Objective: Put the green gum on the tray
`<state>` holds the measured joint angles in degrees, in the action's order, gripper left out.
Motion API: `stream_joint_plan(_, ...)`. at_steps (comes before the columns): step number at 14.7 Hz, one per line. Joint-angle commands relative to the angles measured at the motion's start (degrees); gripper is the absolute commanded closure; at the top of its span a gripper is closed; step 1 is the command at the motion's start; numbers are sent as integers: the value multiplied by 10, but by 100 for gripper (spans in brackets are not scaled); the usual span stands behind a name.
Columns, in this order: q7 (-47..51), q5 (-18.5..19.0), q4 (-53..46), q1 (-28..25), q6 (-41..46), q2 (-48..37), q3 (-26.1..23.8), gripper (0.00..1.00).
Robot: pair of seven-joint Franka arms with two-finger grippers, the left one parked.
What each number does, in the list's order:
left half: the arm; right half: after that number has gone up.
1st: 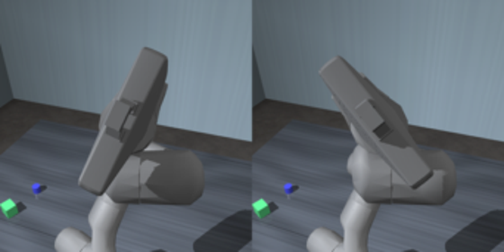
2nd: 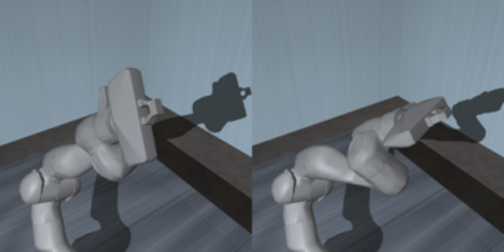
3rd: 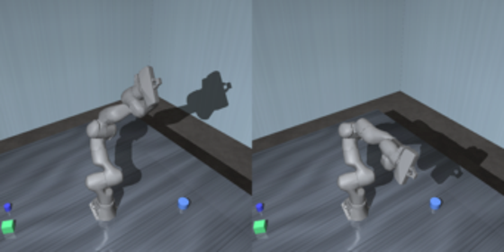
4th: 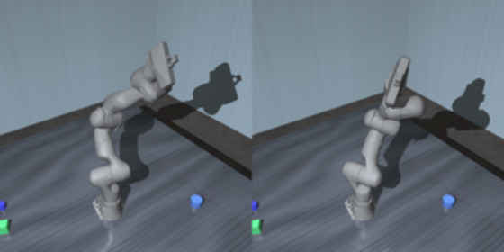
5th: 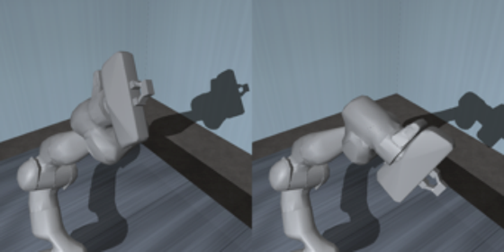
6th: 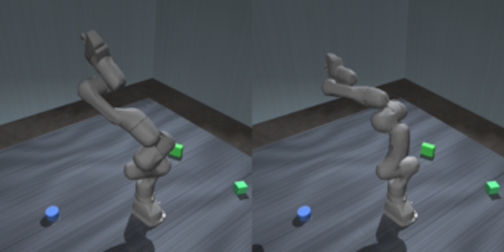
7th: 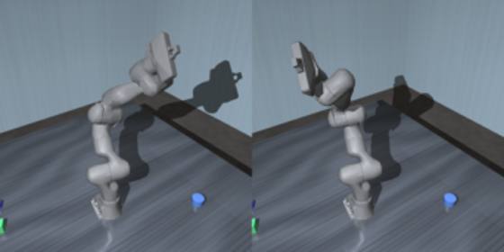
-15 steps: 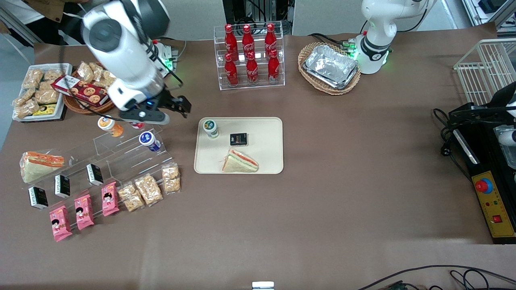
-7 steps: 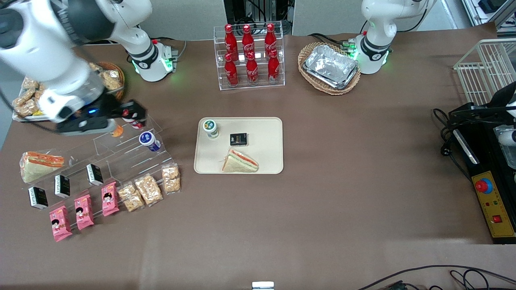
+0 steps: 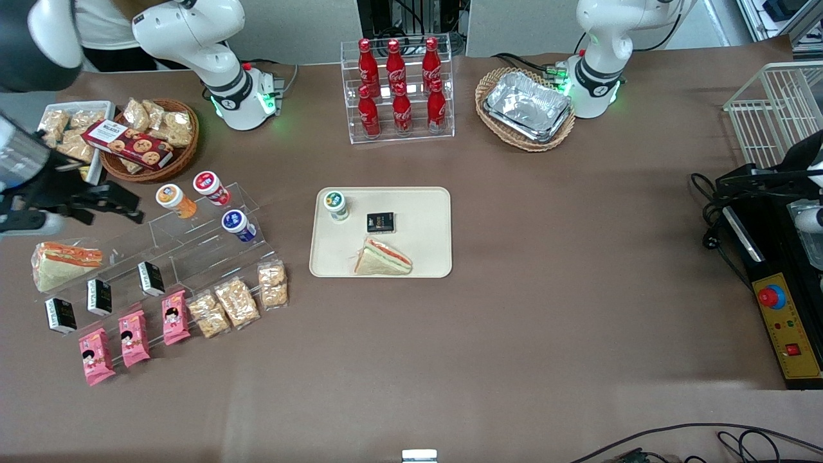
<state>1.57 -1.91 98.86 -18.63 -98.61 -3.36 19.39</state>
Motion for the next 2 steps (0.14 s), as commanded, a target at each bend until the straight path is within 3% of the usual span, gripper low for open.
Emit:
stream_joint_plan(1,-48,-10,-74,133,46,41,-116,0)
stream_joint_plan(2,-47,-7,-76,131,56,41,-117,0)
